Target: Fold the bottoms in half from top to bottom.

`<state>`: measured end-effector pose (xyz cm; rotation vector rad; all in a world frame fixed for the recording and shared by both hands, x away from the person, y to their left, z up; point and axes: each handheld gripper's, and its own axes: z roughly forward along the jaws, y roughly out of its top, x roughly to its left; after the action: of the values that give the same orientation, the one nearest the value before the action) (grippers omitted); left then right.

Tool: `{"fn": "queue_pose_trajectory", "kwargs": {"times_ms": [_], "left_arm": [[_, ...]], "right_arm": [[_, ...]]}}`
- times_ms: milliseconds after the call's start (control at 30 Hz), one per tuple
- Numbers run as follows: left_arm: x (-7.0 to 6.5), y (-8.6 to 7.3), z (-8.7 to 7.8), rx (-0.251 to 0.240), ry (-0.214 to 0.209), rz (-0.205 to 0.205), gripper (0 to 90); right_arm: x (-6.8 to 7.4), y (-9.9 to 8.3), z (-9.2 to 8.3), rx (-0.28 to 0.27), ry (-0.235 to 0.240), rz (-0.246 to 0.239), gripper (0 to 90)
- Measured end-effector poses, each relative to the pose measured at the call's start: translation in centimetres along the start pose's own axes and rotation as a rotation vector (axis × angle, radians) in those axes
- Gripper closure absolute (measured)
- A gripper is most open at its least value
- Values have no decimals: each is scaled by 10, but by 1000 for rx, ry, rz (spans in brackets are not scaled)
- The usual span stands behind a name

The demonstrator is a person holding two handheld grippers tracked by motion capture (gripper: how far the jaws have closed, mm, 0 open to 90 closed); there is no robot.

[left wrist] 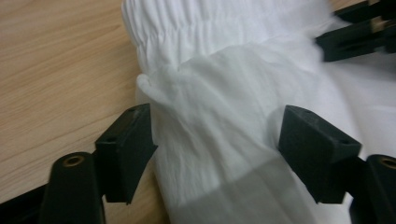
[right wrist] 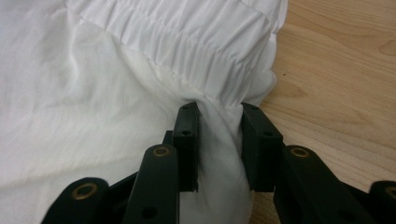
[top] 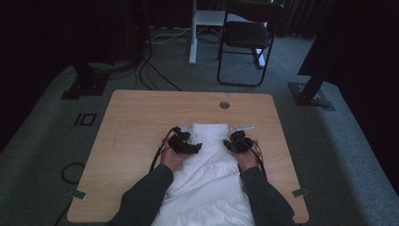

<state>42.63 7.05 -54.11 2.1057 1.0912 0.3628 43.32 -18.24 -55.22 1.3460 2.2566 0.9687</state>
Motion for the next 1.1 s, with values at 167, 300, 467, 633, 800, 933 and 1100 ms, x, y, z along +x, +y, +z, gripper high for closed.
{"fn": "queue_pose_trajectory", "kwargs": {"times_ms": [167,300,467,633,800,933,1100], "left_arm": [[9,1,12,-2,45,-39,228],[12,7,17,-21,42,-43,209],[11,12,29,-3,59,-12,252],[8,12,29,6,69,31,318],[7,11,29,2,69,44,318],[7,11,29,0,63,46,318],[7,12,27,6,53,46,391]], "right_arm": [[0,0,0,-3,-1,4,690],[0,0,0,-4,-1,4,690],[0,0,0,-1,0,3,686],[-5,5,-1,38,31,-22,382],[-8,12,1,-7,25,-25,128],[-11,18,18,33,38,-32,98],[-8,25,21,49,30,-64,371]]}}
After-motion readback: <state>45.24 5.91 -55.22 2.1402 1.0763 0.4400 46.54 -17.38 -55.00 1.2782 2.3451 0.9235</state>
